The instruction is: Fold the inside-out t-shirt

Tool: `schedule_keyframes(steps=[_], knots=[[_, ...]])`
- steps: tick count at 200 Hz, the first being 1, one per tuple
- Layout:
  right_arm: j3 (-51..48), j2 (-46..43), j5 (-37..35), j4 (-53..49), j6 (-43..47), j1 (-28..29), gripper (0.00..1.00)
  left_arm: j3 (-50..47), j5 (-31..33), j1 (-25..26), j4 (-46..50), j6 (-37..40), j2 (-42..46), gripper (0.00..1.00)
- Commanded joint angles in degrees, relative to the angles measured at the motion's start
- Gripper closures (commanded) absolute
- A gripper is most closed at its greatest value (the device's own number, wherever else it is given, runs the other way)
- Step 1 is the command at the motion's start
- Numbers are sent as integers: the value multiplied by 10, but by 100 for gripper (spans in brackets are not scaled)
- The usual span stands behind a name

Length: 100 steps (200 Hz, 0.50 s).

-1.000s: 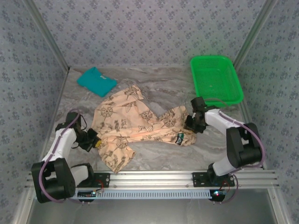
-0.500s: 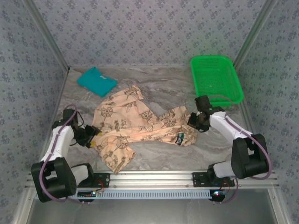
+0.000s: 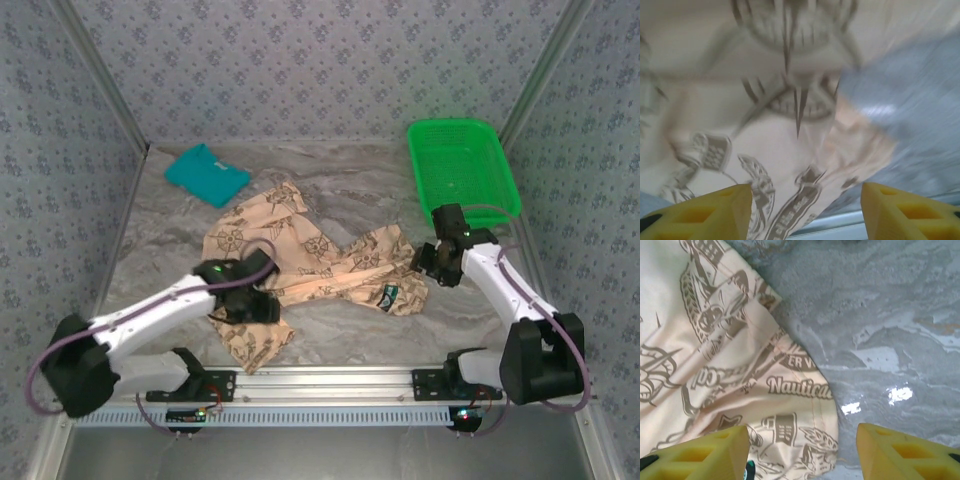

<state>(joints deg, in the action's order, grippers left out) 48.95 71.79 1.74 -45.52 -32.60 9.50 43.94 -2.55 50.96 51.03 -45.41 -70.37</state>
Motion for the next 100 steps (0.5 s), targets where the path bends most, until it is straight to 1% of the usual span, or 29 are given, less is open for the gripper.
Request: schedule_keyframes(steps=[1, 16, 22, 33, 66, 77, 88, 100], knots=[[-14, 0, 18, -25, -9, -5, 40, 21, 37, 75, 3, -25, -61, 39], [-14, 10, 30, -15, -3, -6, 39, 47, 69, 119, 6, 9, -102, 37], [-13, 15, 34, -13, 0, -7, 39, 52, 76, 127, 1, 20, -116, 35], [-14, 23, 39, -6, 3, -7, 39, 55, 75, 134, -15, 38, -140, 35], [-27, 31, 49, 13, 2, -13, 40, 36, 30, 143, -60, 57, -194, 35], [-28, 32, 52, 21, 2, -19, 40, 31, 22, 143, -61, 63, -217, 37], [-29, 34, 61, 29, 4, -24, 40, 28, 12, 143, -68, 70, -233, 44], [-32, 40, 71, 38, 15, -30, 40, 24, 8, 144, -75, 82, -231, 53]])
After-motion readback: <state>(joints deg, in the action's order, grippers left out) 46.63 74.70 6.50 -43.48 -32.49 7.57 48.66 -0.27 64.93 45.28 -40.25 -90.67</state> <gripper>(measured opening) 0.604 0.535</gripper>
